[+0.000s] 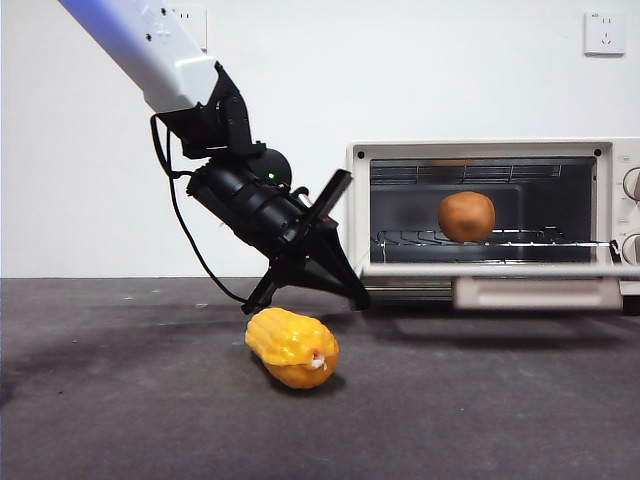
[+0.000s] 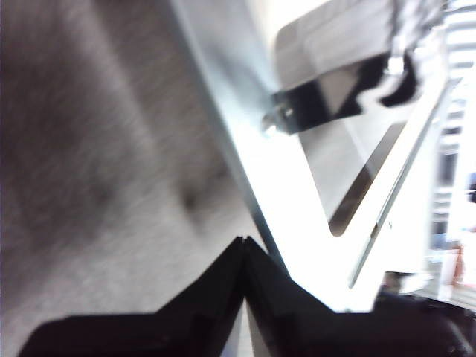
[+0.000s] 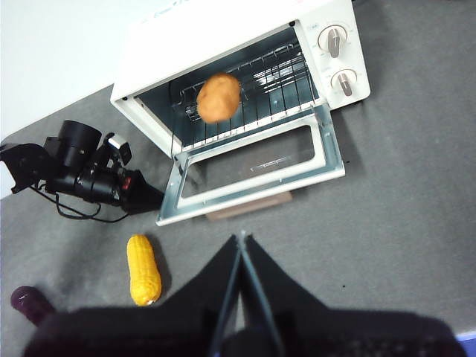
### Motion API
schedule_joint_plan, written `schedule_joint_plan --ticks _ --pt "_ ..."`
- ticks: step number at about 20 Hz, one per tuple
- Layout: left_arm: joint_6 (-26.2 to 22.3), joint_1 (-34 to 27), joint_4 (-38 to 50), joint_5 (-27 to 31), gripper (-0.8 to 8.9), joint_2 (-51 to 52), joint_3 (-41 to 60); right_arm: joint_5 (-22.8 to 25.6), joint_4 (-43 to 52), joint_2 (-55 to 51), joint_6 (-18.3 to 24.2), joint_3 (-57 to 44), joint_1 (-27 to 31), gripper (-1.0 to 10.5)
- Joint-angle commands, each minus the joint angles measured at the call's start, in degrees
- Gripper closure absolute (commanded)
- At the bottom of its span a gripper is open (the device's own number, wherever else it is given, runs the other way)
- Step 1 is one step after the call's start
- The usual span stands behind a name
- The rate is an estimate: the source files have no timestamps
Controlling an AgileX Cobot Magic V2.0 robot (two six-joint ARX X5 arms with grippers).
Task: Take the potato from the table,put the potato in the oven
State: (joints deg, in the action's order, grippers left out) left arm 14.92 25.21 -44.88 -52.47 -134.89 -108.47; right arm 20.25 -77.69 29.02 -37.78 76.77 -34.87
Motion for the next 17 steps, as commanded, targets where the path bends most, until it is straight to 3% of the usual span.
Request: schedule_joint_plan --ticks 1,8,17 --pt "1.01 0.55 2.97 -5.25 8.22 -0.15 -0.35 -0.33 -1.22 -0.15 -0.68 -0.15 -0.02 9.6" --pt "2.56 -0.7 5.09 -10.62 8.22 -0.15 -0.35 -0.35 -1.22 -0.15 -0.74 -0.15 -0.02 9.6" --pt "8.31 -2.21 11.54 -15.5 8.22 -0.13 -0.37 -0.77 -1.25 -0.15 -0.85 -0.15 -0.02 9.6"
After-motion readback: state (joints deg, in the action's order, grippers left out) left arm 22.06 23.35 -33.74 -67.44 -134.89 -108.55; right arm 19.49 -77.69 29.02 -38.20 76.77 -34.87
